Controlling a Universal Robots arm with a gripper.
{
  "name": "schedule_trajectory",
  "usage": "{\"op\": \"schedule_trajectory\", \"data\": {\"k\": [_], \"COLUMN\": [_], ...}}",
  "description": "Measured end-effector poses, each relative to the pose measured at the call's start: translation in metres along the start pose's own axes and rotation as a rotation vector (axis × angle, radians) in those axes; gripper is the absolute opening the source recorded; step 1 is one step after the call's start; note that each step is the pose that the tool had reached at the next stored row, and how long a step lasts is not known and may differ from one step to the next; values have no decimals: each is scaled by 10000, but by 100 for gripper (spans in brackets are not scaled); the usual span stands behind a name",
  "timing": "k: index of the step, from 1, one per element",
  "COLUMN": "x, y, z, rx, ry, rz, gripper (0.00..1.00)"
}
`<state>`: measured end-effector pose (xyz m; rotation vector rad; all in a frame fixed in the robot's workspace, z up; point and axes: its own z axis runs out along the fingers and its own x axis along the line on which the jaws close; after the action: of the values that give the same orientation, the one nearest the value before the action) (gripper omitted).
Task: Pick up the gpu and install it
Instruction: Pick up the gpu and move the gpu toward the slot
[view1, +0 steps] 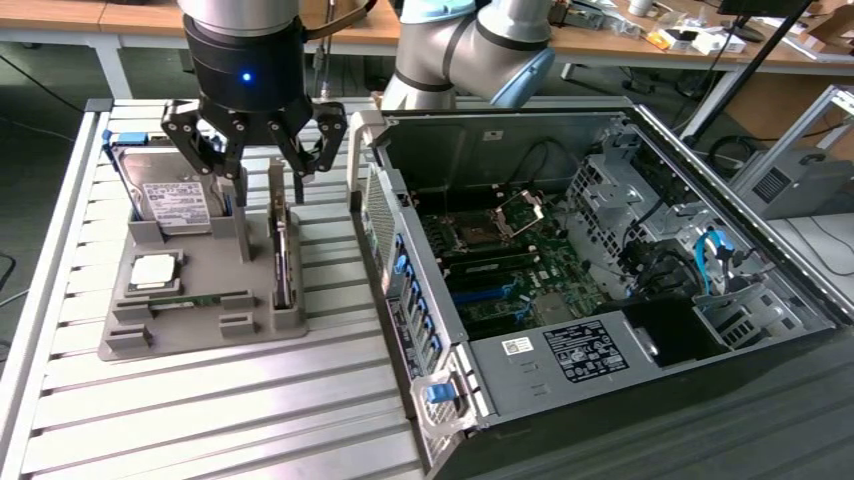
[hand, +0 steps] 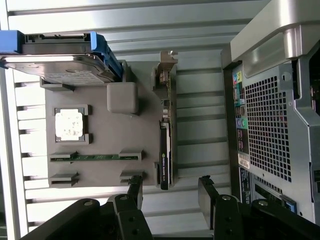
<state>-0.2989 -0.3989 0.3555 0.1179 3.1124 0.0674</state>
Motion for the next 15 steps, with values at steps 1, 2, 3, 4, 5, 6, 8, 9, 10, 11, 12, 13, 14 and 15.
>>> {"op": "schedule_trajectory", "data": {"k": [1,2,3,4,5,6,8,9,10,11,12,13,14,15], "x": [0,0,0,0,1,1,1,0,0,-1,-2,-3,-3,-4], "y": [0,0,-1,-1,-1,-1,-1,-1,-1,-1,-2,-2,-2,-2], "z": [3,7,10,14,19,24,31,34,38,44,49,53,55,60], "rx": [-1,0,0,0,0,0,0,0,0,1,1,0,0,1], "ry": [0,0,1,1,0,0,0,0,1,-1,1,1,1,1], "rz": [0,0,0,0,0,0,1,1,1,1,1,1,1,0], "gripper": [57,57,57,57,57,57,57,57,57,57,57,57,57,57]}}
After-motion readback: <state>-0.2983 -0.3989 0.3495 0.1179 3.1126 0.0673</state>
